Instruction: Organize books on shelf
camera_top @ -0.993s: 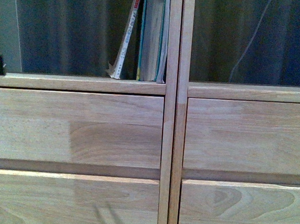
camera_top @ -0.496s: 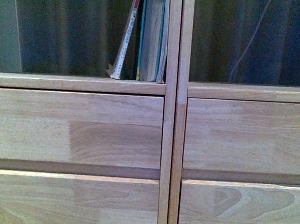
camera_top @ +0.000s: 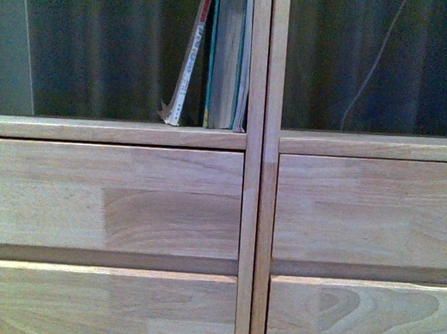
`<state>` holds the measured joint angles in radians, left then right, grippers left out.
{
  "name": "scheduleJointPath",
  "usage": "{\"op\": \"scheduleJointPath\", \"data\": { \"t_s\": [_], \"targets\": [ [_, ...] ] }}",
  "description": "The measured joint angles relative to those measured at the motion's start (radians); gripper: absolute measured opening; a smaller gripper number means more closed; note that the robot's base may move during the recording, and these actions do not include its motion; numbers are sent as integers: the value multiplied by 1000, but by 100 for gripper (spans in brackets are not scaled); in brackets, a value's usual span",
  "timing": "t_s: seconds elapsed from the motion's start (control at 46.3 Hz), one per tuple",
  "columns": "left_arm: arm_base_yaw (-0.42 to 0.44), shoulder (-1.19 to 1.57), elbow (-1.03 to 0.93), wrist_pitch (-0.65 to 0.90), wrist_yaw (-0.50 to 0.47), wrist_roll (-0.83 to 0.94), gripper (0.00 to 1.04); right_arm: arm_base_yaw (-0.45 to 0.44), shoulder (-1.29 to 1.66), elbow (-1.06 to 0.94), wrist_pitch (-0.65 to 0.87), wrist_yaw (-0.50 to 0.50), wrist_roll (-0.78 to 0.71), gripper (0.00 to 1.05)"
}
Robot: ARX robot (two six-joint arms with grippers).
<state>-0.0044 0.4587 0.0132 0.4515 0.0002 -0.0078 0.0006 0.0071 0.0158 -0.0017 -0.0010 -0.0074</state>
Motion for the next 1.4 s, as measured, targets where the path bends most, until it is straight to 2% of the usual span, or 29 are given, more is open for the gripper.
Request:
{"op": "scheduleJointPath", "data": {
  "t_s": [0.302,0.799,0.906,1.144,1.187,1.252,1.403],
  "targets": [
    [0,-154,0,-147,0,0,3,0,0,0,0,0,0,3],
    [0,-280,0,-272,0,0,3,0,0,0,0,0,0,3],
    [0,-435,0,-442,0,2,3,0,0,0,0,1,0,3],
    [0,-452,0,-450,0,2,3,0,-1,0,0,0,0,3],
    [0,-452,0,-450,0,2,3,0,-1,0,0,0,0,8],
    [0,-452,0,-450,0,2,11,0,-1,0,0,1,0,16],
    [0,-452,0,-450,0,2,40,0,-1,0,0,0,0,44]
  ]
}}
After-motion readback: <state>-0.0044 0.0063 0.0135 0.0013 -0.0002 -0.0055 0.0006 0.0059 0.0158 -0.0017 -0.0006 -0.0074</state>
